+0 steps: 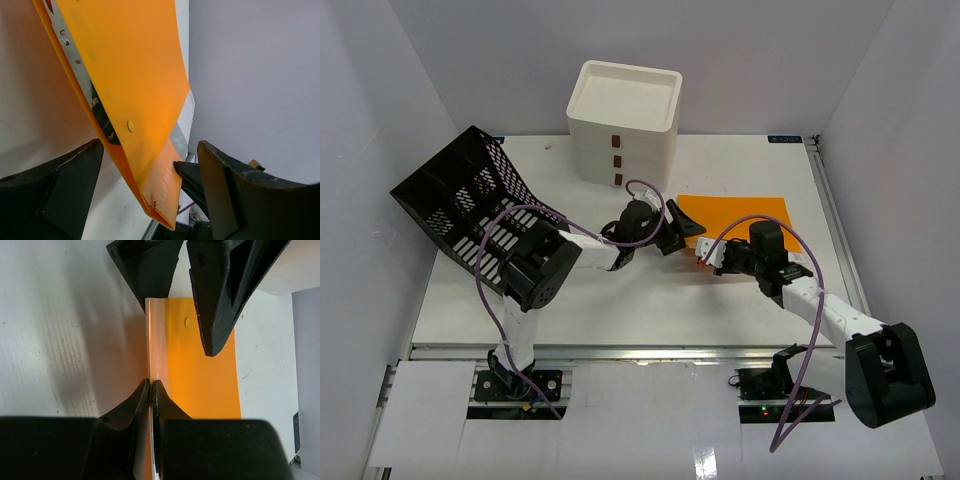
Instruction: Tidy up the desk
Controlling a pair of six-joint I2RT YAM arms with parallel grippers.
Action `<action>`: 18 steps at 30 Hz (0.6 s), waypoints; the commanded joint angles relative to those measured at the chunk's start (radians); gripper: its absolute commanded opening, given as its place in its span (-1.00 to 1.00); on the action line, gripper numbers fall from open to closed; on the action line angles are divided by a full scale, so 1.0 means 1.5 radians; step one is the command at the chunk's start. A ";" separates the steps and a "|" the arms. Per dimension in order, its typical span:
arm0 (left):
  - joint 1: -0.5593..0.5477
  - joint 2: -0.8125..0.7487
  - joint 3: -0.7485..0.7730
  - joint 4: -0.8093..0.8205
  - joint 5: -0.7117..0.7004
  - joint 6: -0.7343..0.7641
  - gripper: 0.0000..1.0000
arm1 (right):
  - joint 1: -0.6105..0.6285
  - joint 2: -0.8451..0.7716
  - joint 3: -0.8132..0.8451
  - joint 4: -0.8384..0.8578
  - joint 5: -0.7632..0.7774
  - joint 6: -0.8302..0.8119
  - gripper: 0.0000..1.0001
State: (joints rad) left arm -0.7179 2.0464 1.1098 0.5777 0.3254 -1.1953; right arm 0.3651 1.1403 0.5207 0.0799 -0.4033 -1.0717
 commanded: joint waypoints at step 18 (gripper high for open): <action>-0.001 -0.077 0.018 -0.076 0.064 0.076 -1.00 | 0.007 -0.099 -0.041 -0.005 -0.116 0.005 -0.15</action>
State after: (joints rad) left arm -0.7166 2.0350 1.1225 0.5173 0.3894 -1.1632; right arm 0.3691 1.0299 0.4595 0.0422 -0.5205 -1.0740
